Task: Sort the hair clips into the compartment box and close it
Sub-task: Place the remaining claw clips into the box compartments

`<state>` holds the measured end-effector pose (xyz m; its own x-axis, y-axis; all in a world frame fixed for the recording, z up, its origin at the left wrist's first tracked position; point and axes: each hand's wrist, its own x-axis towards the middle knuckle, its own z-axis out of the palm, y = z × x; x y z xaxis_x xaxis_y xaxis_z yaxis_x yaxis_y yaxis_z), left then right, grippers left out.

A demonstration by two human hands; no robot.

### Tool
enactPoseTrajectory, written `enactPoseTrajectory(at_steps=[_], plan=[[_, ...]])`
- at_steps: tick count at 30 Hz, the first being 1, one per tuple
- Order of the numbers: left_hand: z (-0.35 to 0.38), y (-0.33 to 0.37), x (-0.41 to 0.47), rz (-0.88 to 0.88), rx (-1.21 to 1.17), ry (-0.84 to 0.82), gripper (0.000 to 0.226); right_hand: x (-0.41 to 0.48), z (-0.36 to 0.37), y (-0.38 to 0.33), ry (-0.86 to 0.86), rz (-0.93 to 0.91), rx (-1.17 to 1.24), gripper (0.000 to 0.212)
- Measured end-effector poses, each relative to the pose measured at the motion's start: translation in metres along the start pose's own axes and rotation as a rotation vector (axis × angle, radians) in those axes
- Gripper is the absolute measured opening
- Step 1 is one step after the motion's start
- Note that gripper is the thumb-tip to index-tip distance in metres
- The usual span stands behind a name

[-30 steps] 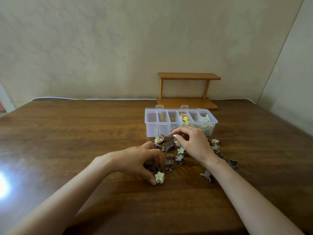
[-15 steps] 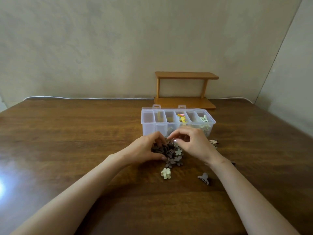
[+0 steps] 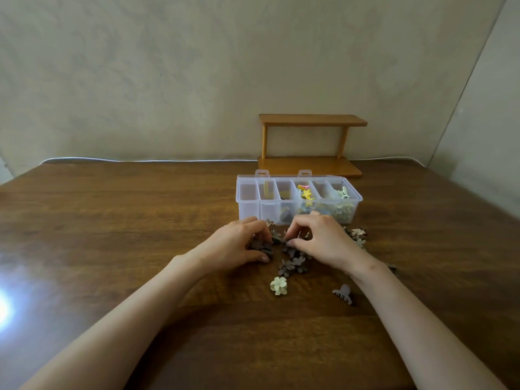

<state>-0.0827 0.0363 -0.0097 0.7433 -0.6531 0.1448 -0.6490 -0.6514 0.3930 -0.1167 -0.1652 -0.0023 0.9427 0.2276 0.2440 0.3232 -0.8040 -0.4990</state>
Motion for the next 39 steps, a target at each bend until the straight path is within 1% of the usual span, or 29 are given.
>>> enactPoseTrajectory(at_steps=[2, 6, 10, 11, 13, 16, 20, 23, 26, 29, 33, 36, 39], plan=[[0.000, -0.001, 0.000, -0.014, 0.025, -0.006, 0.034, 0.000, -0.001, 0.000, -0.009, 0.012, 0.002, 0.017], [0.002, -0.001, 0.000, -0.018, 0.063, 0.000, 0.034, -0.001, -0.002, -0.002, -0.014, 0.019, -0.019, 0.011], [0.003, -0.001, 0.000, 0.041, 0.110, 0.079, 0.033, -0.002, -0.001, -0.003, 0.025, -0.030, -0.039, 0.012], [0.003, -0.001, 0.000, 0.061, 0.113, 0.110, 0.032, -0.002, -0.001, -0.004, 0.045, -0.050, -0.013, 0.013], [0.004, 0.001, -0.001, 0.100, 0.095, 0.198, 0.029, -0.002, 0.000, -0.006, 0.070, -0.061, 0.121, 0.016], [0.005, 0.005, -0.001, 0.169, 0.046, 0.339, 0.027, -0.004, 0.000, -0.013, 0.057, -0.036, 0.307, 0.023], [0.005, 0.010, -0.002, 0.211, -0.007, 0.390, 0.027, -0.005, 0.001, -0.016, 0.072, -0.011, 0.431, 0.028], [0.004, 0.010, -0.001, 0.169, -0.047, 0.437, 0.027, -0.004, 0.000, -0.014, 0.145, -0.008, 0.463, 0.026], [-0.002, 0.006, 0.000, 0.014, -0.033, 0.516, 0.022, -0.003, -0.003, -0.008, 0.284, 0.016, 0.413, 0.026], [-0.007, -0.004, 0.000, -0.119, 0.009, 0.491, 0.016, 0.001, -0.006, -0.002, 0.404, 0.048, 0.348, 0.015], [-0.003, -0.014, 0.001, -0.211, 0.058, 0.322, 0.013, 0.005, -0.006, 0.004, 0.476, 0.074, 0.352, 0.012], [-0.003, -0.017, 0.001, -0.231, 0.014, 0.238, 0.013, 0.010, -0.008, 0.005, 0.495, 0.093, 0.342, 0.012], [-0.003, -0.013, 0.001, -0.204, -0.028, 0.249, 0.014, 0.018, -0.011, 0.002, 0.499, 0.092, 0.307, 0.010]])
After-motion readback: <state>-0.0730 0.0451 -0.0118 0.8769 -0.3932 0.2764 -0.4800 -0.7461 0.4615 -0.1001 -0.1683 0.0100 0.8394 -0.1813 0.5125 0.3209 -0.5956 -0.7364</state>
